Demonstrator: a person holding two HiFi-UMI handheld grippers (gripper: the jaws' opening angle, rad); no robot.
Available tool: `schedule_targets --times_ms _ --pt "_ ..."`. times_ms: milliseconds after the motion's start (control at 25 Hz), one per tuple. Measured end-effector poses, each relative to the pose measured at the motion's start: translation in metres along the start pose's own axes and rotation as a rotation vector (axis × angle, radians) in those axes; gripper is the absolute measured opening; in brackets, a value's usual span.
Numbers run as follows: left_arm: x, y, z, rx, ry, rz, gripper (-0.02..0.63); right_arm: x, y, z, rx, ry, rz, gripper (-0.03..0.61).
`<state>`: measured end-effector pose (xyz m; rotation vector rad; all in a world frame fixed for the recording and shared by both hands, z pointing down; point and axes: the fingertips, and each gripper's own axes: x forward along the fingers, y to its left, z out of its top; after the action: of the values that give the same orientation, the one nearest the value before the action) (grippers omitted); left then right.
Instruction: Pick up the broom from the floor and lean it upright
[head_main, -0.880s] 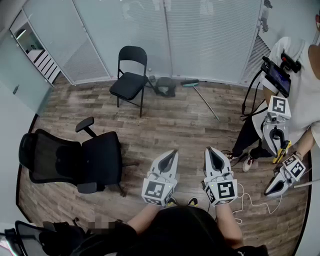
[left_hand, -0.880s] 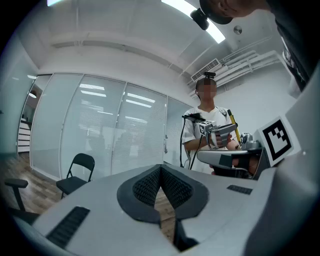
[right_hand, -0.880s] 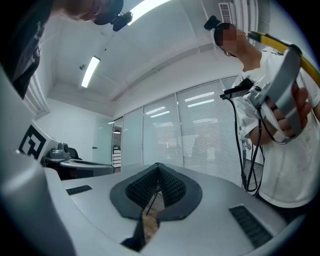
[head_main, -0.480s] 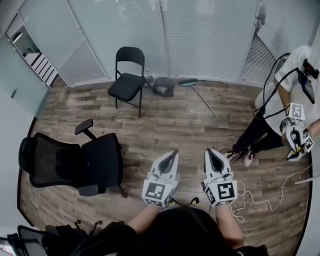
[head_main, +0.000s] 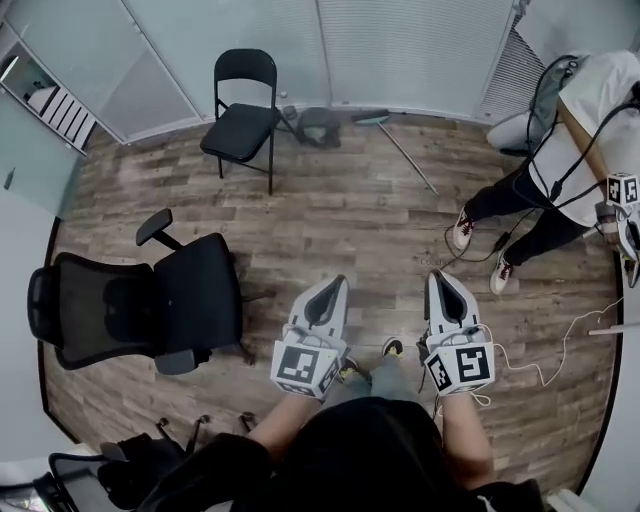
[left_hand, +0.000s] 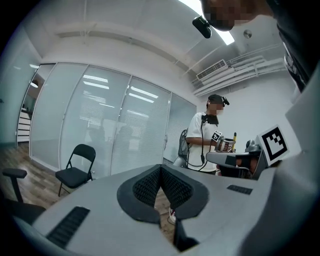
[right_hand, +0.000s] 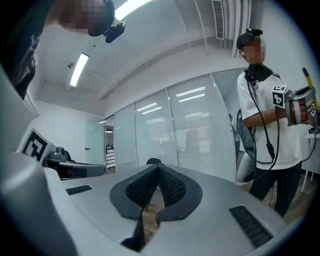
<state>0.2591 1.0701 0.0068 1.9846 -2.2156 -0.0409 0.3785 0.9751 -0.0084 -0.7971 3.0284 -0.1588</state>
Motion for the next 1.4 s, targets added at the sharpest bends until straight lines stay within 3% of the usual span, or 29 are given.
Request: schedule_targets --times_ms 280,600,920,1160,1400 --pt "0.05 0.02 -0.004 0.002 0.011 0.008 0.006 0.04 -0.047 -0.006 0.019 -0.001 -0.031 0.017" --pt "0.194 0.043 0.014 0.038 -0.016 -0.01 0.006 0.156 -0.145 -0.013 0.02 -0.031 -0.001 0.017" --pt "0.316 0.045 0.046 0.069 0.012 -0.012 0.006 0.249 -0.244 0.022 0.074 -0.089 0.024 0.017" --pt "0.379 0.071 0.04 0.042 0.071 -0.011 0.006 0.307 -0.282 0.013 0.132 -0.075 0.031 0.016" --pt "0.421 0.09 0.04 0.035 0.074 -0.059 0.006 0.341 -0.301 0.009 0.134 -0.054 0.009 0.016"
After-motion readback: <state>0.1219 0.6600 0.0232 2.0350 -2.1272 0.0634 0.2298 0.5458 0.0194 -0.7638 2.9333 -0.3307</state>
